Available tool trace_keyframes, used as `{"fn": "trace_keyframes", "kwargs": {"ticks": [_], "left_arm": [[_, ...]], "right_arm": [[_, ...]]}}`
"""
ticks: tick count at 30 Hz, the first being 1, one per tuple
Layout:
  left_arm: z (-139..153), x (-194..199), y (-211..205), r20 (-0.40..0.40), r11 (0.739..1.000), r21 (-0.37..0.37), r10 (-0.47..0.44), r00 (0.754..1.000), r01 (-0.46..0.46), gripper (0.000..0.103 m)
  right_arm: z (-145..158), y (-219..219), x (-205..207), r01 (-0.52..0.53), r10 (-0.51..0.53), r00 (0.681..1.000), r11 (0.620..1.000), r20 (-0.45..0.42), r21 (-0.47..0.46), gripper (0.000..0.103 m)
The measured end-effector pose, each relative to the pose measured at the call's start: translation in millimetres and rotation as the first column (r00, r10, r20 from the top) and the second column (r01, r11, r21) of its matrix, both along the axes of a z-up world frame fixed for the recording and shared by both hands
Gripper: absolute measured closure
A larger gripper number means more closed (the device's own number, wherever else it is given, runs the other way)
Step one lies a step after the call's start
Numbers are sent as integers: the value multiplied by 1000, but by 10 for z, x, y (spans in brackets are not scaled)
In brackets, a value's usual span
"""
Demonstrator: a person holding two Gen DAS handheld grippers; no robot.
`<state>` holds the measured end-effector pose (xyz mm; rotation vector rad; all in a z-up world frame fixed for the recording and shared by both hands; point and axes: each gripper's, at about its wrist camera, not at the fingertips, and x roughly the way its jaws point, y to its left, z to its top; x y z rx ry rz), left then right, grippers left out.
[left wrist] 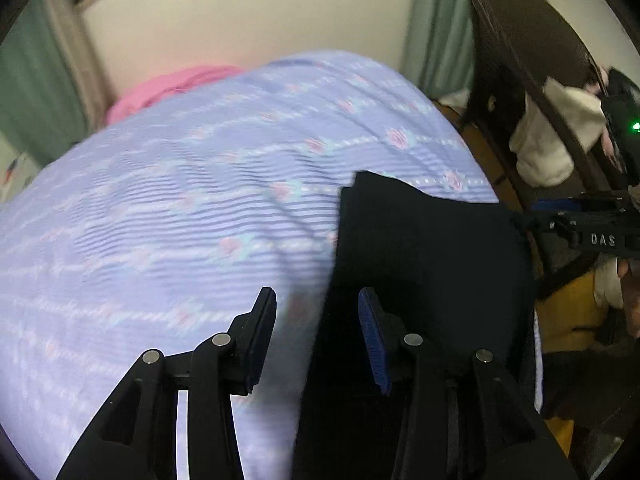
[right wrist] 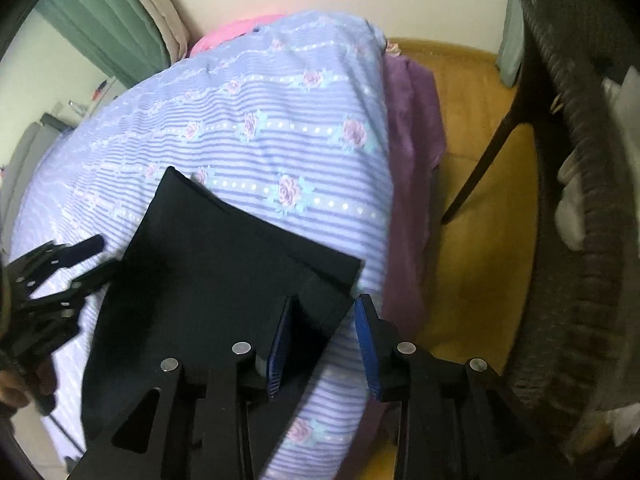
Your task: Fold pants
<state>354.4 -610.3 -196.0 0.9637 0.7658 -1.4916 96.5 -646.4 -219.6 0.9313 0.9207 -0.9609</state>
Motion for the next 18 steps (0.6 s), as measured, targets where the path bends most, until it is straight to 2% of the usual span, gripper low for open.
{"fn": "trace_keyframes", "kwargs": {"ticks": [4, 6, 8, 10, 12, 15, 16, 17, 18], "left_arm": [[431, 311, 632, -4, 988, -97, 121, 993, -121, 51], [629, 531, 1136, 9, 974, -122, 192, 981, -190, 51], [792, 754, 1732, 41, 957, -133, 264, 964, -257, 51], [906, 942, 2298, 63, 935, -142, 336, 940, -324, 51], [988, 1154, 2910, 81, 901, -139, 424, 902, -411, 50], [1086, 1449, 3938, 100, 821, -147, 568, 817, -552, 50], [1097, 1505, 4207, 104, 798, -149, 600, 793, -584, 48], [1095, 1563, 4486, 109, 772, -151, 633, 766, -617, 47], [1074, 1611, 4777, 114, 745, -152, 666, 737, -650, 47]], "right_arm": [[443, 185, 71, -76, 75, 997, 992, -9, -105, 69], [711, 398, 210, -154, 157, 988, 975, 5, -163, 67], [962, 670, 425, -236, 244, 970, 949, 16, -211, 57], [1148, 964, 709, -321, 340, 939, 917, 44, -235, 52], [1329, 1404, 1108, -431, 463, 883, 863, 71, -265, 52], [1464, 2035, 1648, -568, 613, 785, 769, 88, -294, 52], [1498, 2278, 1820, -610, 659, 747, 733, 90, -299, 52], [1527, 2565, 2055, -667, 718, 689, 682, 100, -300, 52], [1536, 2766, 2206, -703, 756, 646, 643, 105, -303, 52]]}}
